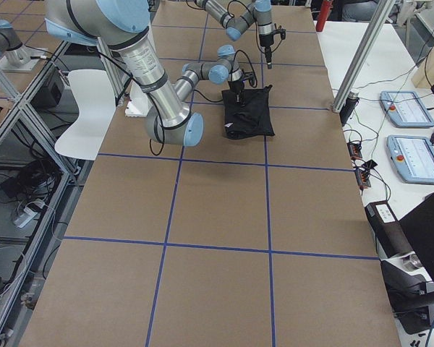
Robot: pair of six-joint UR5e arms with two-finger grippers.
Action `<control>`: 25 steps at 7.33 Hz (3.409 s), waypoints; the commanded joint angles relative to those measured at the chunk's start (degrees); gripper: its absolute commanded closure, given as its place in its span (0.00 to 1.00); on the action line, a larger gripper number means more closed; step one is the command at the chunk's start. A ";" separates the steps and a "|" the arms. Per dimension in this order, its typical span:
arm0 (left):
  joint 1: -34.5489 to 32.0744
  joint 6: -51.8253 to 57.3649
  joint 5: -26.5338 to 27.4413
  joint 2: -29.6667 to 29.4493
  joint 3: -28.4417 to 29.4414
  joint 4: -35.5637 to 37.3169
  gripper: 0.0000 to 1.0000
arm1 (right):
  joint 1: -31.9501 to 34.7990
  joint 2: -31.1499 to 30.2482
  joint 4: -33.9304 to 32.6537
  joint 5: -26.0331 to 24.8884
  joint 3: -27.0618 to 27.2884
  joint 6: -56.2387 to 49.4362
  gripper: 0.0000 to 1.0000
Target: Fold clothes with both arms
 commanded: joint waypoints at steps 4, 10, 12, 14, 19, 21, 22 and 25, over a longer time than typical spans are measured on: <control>0.24 -0.60 0.09 0.36 -0.64 0.00 0.00 | 8.32 0.35 2.96 2.75 -2.56 -11.76 1.00; 0.15 -0.51 0.00 0.36 -0.73 0.18 0.00 | 18.60 2.71 3.49 10.54 -5.20 -21.01 1.00; 0.06 -0.34 0.17 1.49 -2.74 1.05 0.00 | 19.14 2.20 3.23 15.73 -4.85 -21.09 0.01; -2.20 5.59 0.09 4.48 -8.87 10.47 0.00 | 21.32 -0.60 1.75 22.84 -2.58 -21.36 0.00; -16.05 38.79 -2.35 20.37 -26.48 30.57 0.00 | 34.21 -18.42 -19.63 34.16 23.36 -48.10 0.00; -26.96 41.76 -10.00 30.45 -25.96 30.94 0.00 | 41.95 -25.37 -19.45 38.86 23.63 -60.85 0.00; -27.79 41.85 -9.33 33.72 -24.30 30.85 0.00 | 45.82 -29.14 -19.45 40.52 23.54 -67.26 0.00; -37.09 60.06 -9.67 38.83 -22.79 31.03 0.00 | 53.22 -38.20 -18.58 42.82 23.54 -79.24 0.00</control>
